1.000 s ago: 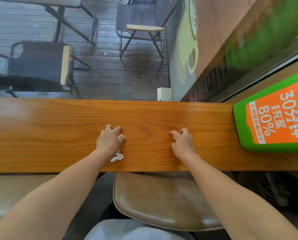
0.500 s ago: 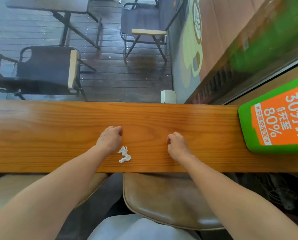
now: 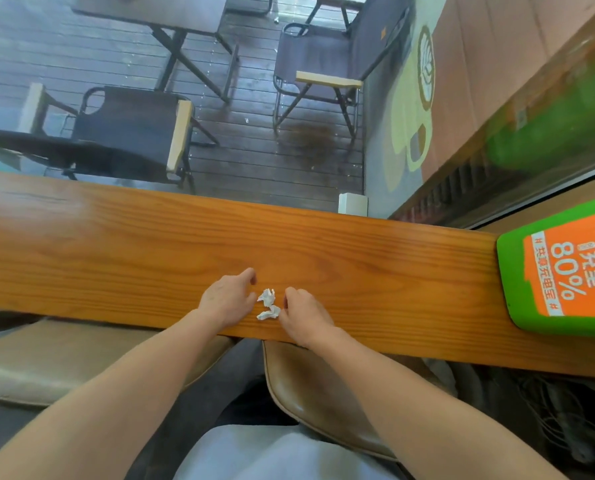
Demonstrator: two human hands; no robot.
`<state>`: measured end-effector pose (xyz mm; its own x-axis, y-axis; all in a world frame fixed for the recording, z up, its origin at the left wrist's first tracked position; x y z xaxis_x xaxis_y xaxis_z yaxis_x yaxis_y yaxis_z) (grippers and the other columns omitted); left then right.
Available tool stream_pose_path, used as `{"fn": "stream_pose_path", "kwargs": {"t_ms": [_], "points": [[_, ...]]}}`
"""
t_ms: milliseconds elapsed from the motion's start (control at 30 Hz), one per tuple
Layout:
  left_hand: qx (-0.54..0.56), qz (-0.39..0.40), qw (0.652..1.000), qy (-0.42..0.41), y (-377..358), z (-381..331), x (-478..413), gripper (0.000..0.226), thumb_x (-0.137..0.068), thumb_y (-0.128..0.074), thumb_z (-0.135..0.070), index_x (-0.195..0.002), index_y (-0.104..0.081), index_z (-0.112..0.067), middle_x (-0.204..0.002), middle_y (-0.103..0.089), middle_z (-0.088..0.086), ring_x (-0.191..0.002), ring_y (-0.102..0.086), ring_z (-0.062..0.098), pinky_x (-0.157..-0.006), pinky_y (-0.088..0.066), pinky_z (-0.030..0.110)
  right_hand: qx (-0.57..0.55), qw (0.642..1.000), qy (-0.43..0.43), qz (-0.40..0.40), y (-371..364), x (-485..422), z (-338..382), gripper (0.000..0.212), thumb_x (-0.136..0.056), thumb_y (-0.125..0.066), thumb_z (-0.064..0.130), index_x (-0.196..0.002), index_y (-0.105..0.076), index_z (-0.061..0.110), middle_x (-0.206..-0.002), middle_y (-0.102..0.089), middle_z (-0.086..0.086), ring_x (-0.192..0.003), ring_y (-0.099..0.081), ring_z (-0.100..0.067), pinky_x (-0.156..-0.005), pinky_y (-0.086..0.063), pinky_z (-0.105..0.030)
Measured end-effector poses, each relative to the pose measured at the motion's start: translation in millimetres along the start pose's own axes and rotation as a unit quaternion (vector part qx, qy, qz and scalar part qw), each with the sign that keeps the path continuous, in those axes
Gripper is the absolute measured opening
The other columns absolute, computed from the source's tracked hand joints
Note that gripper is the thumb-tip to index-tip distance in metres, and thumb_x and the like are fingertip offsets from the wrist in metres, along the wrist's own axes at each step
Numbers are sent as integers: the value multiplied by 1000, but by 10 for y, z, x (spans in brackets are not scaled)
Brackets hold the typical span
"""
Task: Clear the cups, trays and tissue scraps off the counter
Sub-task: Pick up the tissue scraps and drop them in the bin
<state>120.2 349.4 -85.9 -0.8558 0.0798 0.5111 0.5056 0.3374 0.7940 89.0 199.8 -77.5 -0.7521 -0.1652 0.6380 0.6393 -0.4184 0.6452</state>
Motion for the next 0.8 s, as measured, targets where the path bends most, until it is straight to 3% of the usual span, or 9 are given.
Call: {"fn": "stream_pose_path", "kwargs": {"t_ms": [200, 333, 567, 800], "points": [[-27, 2, 998, -65, -190, -12, 8, 34, -96, -55, -39, -127, -42, -35, -102, -65, 0, -89, -63, 22, -73, -53, 34, -29, 999, -38, 4, -247, -35, 63, 33, -97, -55, 35, -123, -44, 18, -123, -59, -10, -109, -60, -33, -85, -49, -44], [-22, 23, 995, -94, -324, -57, -38, 37, -96, -53, -39, -132, -42, -38, -106, -62, 1, -96, -63, 25, -77, -53, 38, -39, 997, -67, -14, -363, -132, 48, 43, -96, -56, 39, -129, -42, 16, -124, -58, -12, -112, -60, -35, -87, -48, -45], [-13, 28, 995, -100, -473, -121, -126, 21, -98, -47, -40, -118, -45, -33, -92, -53, 1, -82, -59, 26, -69, -53, 41, -56, 995, -68, -35, -474, -232, -32, 31, -100, -48, 30, -129, -44, 18, -122, -58, -13, -107, -61, -35, -78, -44, -42], [12, 36, 997, -63, -470, -120, -144, 14, -100, -45, -35, -103, -51, -23, -93, -55, 4, -83, -58, 25, -73, -52, 42, -58, 995, -68, -37, -344, -128, -178, 23, -100, -47, 35, -114, -50, 18, -115, -58, -9, -98, -59, -28, -76, -45, -38]]}}
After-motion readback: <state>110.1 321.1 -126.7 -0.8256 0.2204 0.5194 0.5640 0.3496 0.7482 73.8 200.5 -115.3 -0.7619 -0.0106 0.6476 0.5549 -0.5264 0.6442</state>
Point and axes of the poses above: each hand's wrist, its own x-axis away from the middle knuckle, its own y-axis out of the back of the hand, z = x × y, the point moved 8 cm from there along -x, towards the middle knuckle
